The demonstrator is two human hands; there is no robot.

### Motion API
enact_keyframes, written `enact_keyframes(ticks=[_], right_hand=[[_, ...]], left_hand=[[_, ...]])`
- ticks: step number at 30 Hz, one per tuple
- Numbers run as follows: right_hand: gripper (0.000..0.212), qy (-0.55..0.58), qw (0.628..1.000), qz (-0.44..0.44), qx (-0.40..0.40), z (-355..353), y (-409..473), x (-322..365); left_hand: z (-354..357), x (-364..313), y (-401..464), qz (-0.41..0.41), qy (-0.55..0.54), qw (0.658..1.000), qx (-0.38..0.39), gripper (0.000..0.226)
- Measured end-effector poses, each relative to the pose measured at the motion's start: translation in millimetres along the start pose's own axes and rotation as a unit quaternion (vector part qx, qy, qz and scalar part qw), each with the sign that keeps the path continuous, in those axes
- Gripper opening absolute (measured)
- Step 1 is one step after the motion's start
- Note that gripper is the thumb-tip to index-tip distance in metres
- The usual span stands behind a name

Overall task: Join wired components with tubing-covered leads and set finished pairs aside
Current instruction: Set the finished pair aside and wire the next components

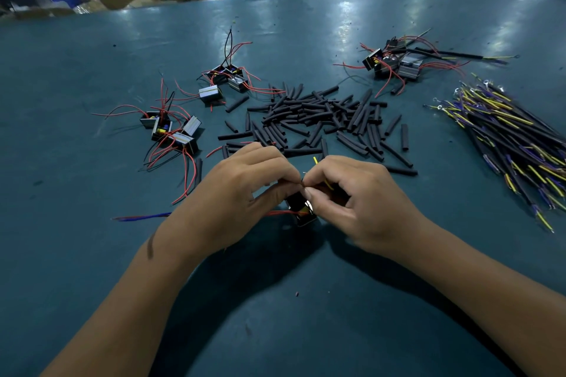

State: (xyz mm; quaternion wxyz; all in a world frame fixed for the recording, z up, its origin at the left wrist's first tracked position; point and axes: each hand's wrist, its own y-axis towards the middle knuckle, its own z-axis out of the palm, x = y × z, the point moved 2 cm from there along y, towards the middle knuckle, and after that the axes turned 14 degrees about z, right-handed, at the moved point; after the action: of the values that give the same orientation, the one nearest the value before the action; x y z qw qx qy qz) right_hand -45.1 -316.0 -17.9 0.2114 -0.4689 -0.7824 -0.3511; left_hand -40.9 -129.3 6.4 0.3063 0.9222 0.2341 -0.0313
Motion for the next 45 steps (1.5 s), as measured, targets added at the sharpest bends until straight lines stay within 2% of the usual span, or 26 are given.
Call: enact_keyframes(ticks=[3,6,11,14,17,19,20,22,25,26,27,30,36,45], right_hand=[[0.004,0.004,1.0,-0.001,-0.003,-1,0,1],[0.003,0.007,1.0,0.0,-0.006,0,-1,2],[0.005,-0.004,1.0,-0.004,-0.005,1,-2,5],[0.006,-0.009,1.0,-0.005,-0.002,0,-3,6],[0.008,-0.033,0.999,-0.019,-0.003,2,-4,9],[0.009,-0.041,0.999,-0.022,-0.004,4,-5,9],[0.009,-0.036,0.999,-0.016,-0.002,4,-5,9],[0.007,-0.014,1.0,0.003,0.004,3,-4,6],[0.007,0.009,1.0,0.024,0.006,-2,-1,1],[0.007,0.014,0.999,0.029,0.008,-2,0,0],[0.007,0.02,0.999,0.034,0.01,-3,0,0],[0.007,0.036,0.998,0.042,0.016,-2,0,-1],[0.008,0.049,0.997,0.052,0.024,-3,0,-3],[0.005,0.075,0.995,0.054,0.032,-2,-1,-2]], left_hand=[[2,-2,0,-0.047,-0.058,0.997,0.004,0.008],[5,-3,-3,-0.142,-0.157,0.977,0.012,0.014],[10,-8,-1,-0.294,-0.305,0.906,-0.019,0.024],[13,-14,1,-0.388,-0.371,0.841,-0.06,0.026],[13,-18,2,-0.437,-0.428,0.79,-0.057,0.025],[14,-18,2,-0.446,-0.436,0.781,-0.039,0.028],[15,-17,1,-0.444,-0.424,0.789,-0.034,0.031],[14,-13,1,-0.407,-0.363,0.837,-0.032,0.036],[5,-7,-1,-0.249,-0.196,0.948,-0.021,0.013],[1,-6,-2,-0.194,-0.145,0.97,-0.018,0.004],[-2,-6,-1,-0.148,-0.105,0.983,-0.017,0.005],[-1,-4,-1,-0.068,-0.05,0.996,-0.01,0.007],[4,-1,0,0.007,0.04,0.999,-0.011,0.016],[5,-5,1,0.027,0.087,0.996,0.015,0.023]])
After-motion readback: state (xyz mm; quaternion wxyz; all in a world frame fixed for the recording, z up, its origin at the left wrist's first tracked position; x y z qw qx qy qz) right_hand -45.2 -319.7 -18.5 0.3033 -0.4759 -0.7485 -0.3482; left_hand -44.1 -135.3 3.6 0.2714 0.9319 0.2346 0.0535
